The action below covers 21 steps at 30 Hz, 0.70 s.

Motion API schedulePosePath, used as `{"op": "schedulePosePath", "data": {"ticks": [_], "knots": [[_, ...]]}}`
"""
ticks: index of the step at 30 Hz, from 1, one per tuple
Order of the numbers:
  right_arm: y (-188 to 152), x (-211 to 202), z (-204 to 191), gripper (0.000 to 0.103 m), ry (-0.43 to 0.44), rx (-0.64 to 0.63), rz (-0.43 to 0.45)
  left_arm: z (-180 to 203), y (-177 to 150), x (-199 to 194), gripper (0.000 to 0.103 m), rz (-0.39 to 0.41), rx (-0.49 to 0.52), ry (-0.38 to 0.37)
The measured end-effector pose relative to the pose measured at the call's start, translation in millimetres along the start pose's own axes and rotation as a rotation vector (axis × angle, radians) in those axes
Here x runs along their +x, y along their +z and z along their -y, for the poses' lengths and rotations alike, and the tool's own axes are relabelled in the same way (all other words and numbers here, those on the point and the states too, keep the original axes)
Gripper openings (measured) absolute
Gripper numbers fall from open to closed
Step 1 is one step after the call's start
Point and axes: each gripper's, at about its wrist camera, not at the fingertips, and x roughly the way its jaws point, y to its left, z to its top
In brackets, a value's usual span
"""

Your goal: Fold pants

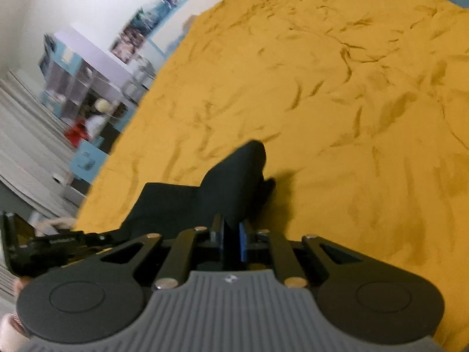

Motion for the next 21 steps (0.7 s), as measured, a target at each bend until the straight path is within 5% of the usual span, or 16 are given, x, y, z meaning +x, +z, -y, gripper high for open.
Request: {"op": "schedulePosePath", "data": {"ticks": [5, 14, 21], "knots": [[0, 16, 5, 0.004, -0.05, -0.039, -0.031, -11, -8, 16, 0.019, -0.023, 0.009, 0.065], [10, -27, -47, 0.041, -0.201, -0.289, 0.085, 22, -9, -53, 0.028, 0.114, 0.218, 0.247], [0, -101, -117, 0.074, -0.186, -0.457, 0.263, 79, -20, -134, 0.063, 0.323, 0.335, 0.311]]}}
